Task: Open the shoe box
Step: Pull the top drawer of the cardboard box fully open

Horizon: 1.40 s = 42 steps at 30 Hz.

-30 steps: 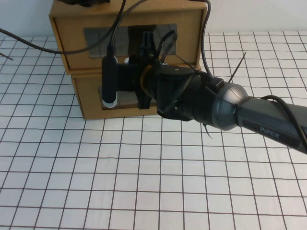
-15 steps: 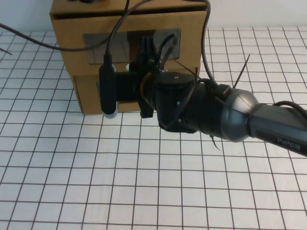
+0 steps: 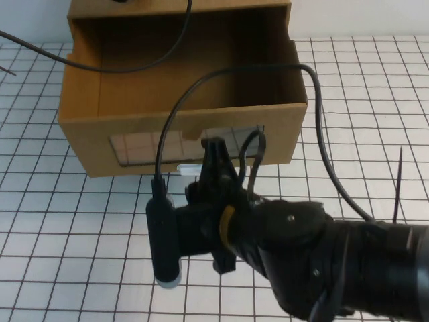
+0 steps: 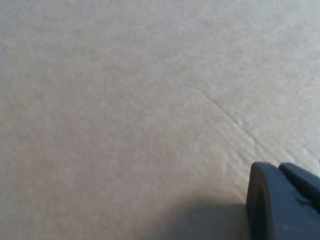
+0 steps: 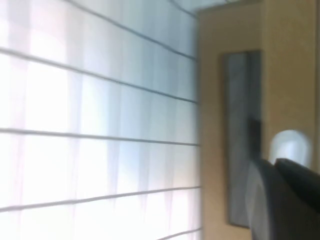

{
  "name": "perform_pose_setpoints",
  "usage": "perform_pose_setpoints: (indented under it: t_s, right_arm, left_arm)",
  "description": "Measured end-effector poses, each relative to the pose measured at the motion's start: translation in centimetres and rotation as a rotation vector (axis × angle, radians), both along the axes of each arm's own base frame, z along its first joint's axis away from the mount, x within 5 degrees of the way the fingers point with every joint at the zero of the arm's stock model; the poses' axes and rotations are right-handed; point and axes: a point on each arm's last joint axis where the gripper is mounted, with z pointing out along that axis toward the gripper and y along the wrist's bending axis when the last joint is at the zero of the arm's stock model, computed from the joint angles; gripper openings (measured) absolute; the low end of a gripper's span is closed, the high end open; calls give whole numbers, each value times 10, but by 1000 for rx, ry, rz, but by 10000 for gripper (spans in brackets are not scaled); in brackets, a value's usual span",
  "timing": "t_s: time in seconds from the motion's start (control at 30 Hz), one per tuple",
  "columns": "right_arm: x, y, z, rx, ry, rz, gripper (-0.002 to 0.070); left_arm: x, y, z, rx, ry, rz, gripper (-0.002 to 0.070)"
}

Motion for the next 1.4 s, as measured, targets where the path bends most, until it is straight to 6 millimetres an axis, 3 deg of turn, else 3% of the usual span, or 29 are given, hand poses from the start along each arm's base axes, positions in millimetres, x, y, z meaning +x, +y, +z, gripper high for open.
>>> perform_pose_setpoints:
  t_s: [0.1, 0.27, 0.37, 0.47, 0.63, 0.7, 0.83, 0.97, 1.13, 1.4]
  right_arm:
    - [-14, -6, -8, -2, 8, 22, -9]
    - [-16, -7, -5, 37, -24, 25, -6]
    - [-17, -7, -2, 97, 10, -10, 36]
    - [-26, -10, 4, 202, 87, -90, 88]
    - [-56, -19, 32, 366, 175, -210, 101]
    - [-66, -30, 50, 421, 175, -249, 92]
    - [-67, -60, 73, 515, 158, -421, 40]
    - [-60, -99, 90, 571, 141, -638, -2]
    - [-46, -151, 107, 655, 172, -826, -10]
    - [-38, -229, 121, 831, 280, -1089, -11]
  left_arm:
    - [0, 0, 0, 2, 0, -1, -2]
    - [-1, 0, 0, 4, 6, -4, -2]
    - [-1, 0, 0, 4, 7, -6, -2]
    - [-4, 0, 3, 8, 17, -17, -2]
    - [-26, 4, 25, 37, 7, -45, -2]
    - [-40, 7, 43, 35, -28, -50, -2]
    - [-75, 13, 76, 11, -112, -69, -2]
    - [-110, 20, 90, -14, -182, -63, -2]
    - [-163, 35, 77, -46, -267, -10, -2]
    - [-271, 69, 22, -80, -433, 125, -2]
